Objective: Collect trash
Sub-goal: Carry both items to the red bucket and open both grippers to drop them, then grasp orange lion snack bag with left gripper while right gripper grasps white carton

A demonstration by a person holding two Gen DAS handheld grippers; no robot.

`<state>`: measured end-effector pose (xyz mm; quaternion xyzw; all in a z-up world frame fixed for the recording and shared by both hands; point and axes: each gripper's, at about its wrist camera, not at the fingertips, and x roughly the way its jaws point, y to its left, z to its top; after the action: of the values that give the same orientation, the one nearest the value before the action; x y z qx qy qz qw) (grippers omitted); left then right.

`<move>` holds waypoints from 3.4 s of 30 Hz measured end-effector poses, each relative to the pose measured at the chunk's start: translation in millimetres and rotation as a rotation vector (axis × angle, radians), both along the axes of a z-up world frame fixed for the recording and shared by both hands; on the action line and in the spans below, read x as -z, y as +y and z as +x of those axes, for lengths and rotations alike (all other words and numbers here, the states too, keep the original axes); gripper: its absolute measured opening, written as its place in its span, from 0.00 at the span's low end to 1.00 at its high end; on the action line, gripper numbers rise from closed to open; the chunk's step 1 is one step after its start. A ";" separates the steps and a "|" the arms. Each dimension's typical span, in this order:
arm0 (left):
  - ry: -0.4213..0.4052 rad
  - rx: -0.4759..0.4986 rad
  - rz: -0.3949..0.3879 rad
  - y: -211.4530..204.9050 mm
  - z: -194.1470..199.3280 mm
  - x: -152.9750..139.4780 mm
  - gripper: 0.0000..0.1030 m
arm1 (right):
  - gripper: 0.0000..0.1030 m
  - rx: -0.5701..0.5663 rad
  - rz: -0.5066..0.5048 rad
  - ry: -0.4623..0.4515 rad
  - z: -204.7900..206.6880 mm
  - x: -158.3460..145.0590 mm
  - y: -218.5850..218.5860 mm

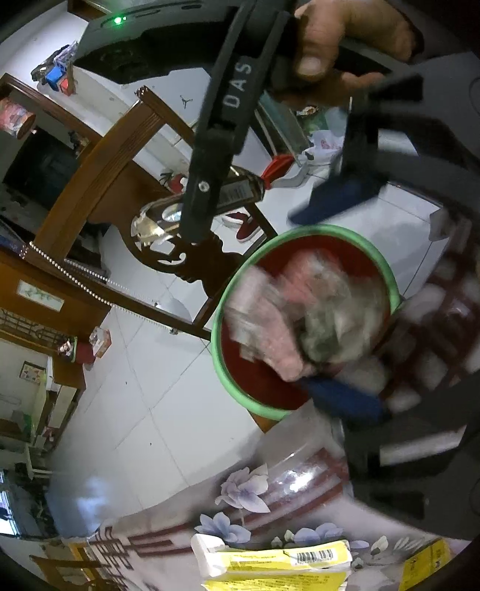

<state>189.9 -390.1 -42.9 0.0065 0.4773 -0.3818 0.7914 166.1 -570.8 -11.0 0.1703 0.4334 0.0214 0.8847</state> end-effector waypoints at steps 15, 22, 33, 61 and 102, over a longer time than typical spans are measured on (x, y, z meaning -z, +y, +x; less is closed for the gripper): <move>-0.076 -0.055 0.050 34.4 -14.7 -15.5 0.95 | 0.93 0.031 -0.111 -0.044 0.2 -17.0 19.0; -0.087 -0.090 0.020 62.2 -31.6 -31.1 0.95 | 0.93 0.007 -0.108 -0.054 -1.7 -21.2 39.9; -0.162 -0.208 0.034 152.0 -69.7 -67.4 0.95 | 0.93 -0.071 -0.173 -0.096 -20.4 -34.8 104.2; -0.075 -0.760 0.119 441.5 -115.2 -39.4 0.95 | 0.93 -0.613 -0.276 -0.131 -28.4 -31.4 355.9; 0.105 -0.875 0.070 457.4 -85.6 21.9 0.58 | 0.46 -0.817 -0.318 -0.062 25.0 9.6 419.2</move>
<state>104.3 67.3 -64.8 -0.1890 0.4874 0.0059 0.8525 191.1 -151.6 -20.5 -0.1543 0.4361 0.3078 0.8314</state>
